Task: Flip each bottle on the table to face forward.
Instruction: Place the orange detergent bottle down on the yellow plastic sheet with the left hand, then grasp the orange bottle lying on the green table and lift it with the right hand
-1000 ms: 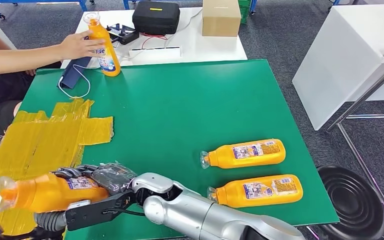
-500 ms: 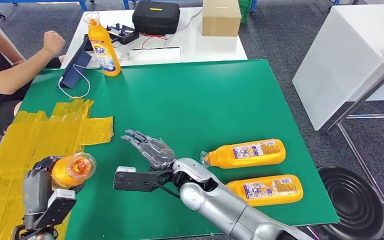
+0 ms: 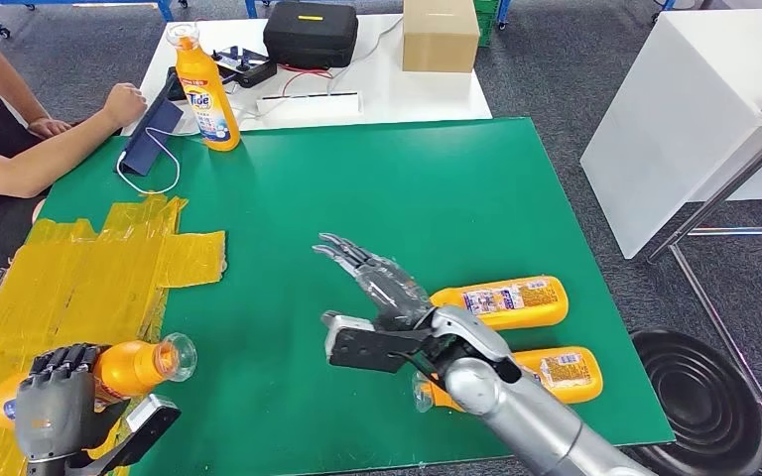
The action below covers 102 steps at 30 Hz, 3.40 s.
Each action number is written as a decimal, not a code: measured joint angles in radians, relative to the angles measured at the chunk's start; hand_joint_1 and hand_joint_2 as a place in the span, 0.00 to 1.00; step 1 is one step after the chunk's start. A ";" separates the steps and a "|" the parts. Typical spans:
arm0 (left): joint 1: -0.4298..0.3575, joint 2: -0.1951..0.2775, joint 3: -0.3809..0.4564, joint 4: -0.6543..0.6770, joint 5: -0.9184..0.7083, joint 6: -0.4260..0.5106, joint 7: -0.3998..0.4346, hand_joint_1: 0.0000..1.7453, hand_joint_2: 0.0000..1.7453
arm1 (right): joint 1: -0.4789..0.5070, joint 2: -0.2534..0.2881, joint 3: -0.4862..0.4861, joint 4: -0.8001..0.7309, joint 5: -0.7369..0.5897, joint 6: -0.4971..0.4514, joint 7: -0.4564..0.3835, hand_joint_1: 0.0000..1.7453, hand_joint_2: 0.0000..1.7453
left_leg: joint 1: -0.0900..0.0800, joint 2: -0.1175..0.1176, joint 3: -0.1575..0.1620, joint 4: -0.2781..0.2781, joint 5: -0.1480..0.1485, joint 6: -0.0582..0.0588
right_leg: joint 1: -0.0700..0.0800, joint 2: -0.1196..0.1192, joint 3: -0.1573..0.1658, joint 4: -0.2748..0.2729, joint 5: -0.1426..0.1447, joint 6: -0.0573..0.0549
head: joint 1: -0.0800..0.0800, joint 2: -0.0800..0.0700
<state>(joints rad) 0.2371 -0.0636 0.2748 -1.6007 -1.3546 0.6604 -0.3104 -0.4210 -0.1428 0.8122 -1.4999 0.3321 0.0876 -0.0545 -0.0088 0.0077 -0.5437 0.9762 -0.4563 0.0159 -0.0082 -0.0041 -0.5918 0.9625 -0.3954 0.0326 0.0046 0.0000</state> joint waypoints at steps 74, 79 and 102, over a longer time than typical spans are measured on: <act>0.012 -0.132 0.047 -0.166 1.053 -0.854 -0.339 0.00 0.00 | 0.608 -0.476 -0.410 -0.240 0.626 -0.038 0.219 0.00 1.00 | -0.004 -0.006 0.008 0.000 -0.005 0.008 | -0.003 -0.007 0.010 -0.001 -0.004 0.005 | -0.001 0.000; 0.012 -0.134 0.050 -0.166 1.058 -0.860 -0.333 0.00 0.00 | 0.607 -0.465 -0.418 -0.223 0.635 -0.010 0.214 0.00 1.00 | -0.004 -0.006 0.008 0.000 -0.005 0.008 | -0.003 -0.007 0.010 -0.001 -0.005 0.006 | -0.001 0.000; -0.031 -0.114 -0.002 -0.142 1.117 -0.828 -0.288 0.00 0.00 | 0.510 -0.499 -0.361 -0.062 0.472 0.075 0.169 1.00 1.00 | -0.005 -0.001 0.020 0.000 -0.009 0.011 | -0.004 -0.002 0.024 -0.004 -0.006 0.010 | 0.000 0.000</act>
<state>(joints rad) 0.2056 -0.1774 0.2730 -1.7424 -0.2377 -0.1679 -0.5985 0.0891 -0.6417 0.4513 -1.5623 0.8041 0.1626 0.1141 -0.0137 0.0072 -0.5238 0.9758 -0.4650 0.0273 -0.0121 -0.0056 -0.5683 0.9582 -0.4015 0.0425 0.0043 0.0001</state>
